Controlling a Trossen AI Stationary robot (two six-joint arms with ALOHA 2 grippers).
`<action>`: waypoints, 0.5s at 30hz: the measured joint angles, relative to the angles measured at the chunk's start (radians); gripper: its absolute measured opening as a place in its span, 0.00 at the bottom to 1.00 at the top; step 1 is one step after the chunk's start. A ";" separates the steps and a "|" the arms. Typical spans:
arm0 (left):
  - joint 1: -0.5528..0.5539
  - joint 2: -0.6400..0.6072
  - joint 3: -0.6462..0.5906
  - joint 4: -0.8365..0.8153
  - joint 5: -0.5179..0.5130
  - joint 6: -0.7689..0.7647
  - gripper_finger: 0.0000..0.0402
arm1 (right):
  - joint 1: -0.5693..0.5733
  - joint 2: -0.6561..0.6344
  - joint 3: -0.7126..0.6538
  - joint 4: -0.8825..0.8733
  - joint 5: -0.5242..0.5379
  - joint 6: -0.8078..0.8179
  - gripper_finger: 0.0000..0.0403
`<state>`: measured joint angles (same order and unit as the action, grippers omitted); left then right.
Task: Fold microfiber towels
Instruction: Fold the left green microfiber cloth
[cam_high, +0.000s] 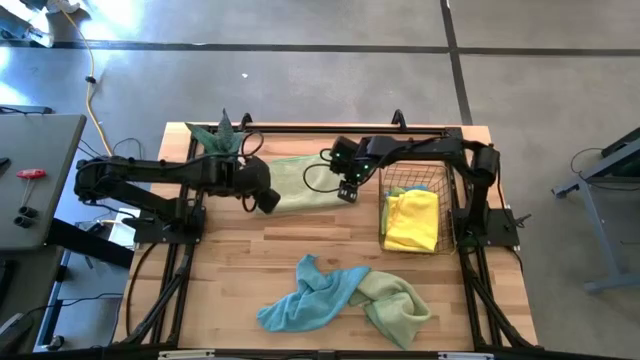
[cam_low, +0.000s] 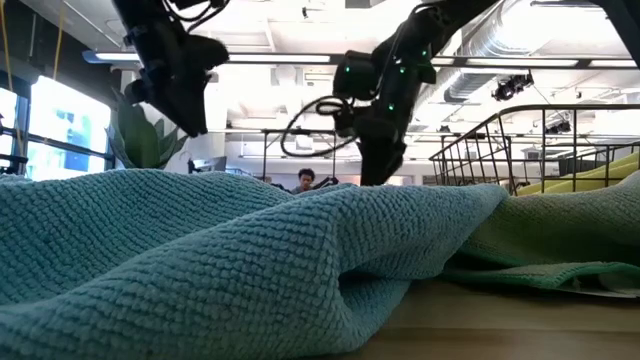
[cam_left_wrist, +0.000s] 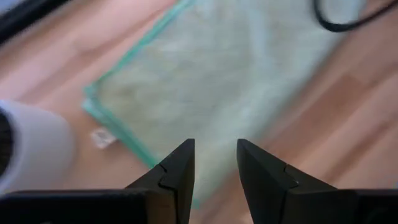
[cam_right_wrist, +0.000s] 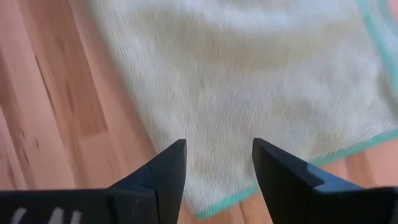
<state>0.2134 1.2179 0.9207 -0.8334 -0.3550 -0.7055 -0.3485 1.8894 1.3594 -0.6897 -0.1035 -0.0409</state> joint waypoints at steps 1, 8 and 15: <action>-0.007 0.000 0.000 0.018 0.020 -0.022 0.28 | 0.000 -0.002 0.001 0.010 0.001 0.006 0.44; -0.071 0.000 0.000 0.121 0.083 -0.239 0.28 | 0.006 -0.001 0.001 0.026 0.002 0.037 0.44; -0.179 0.001 -0.006 0.100 0.044 -0.440 0.28 | 0.007 -0.002 0.001 -0.038 -0.003 0.041 0.44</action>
<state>0.0342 1.2190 0.9146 -0.7334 -0.3111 -1.1457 -0.3412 1.8873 1.3602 -0.7275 -0.1068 0.0002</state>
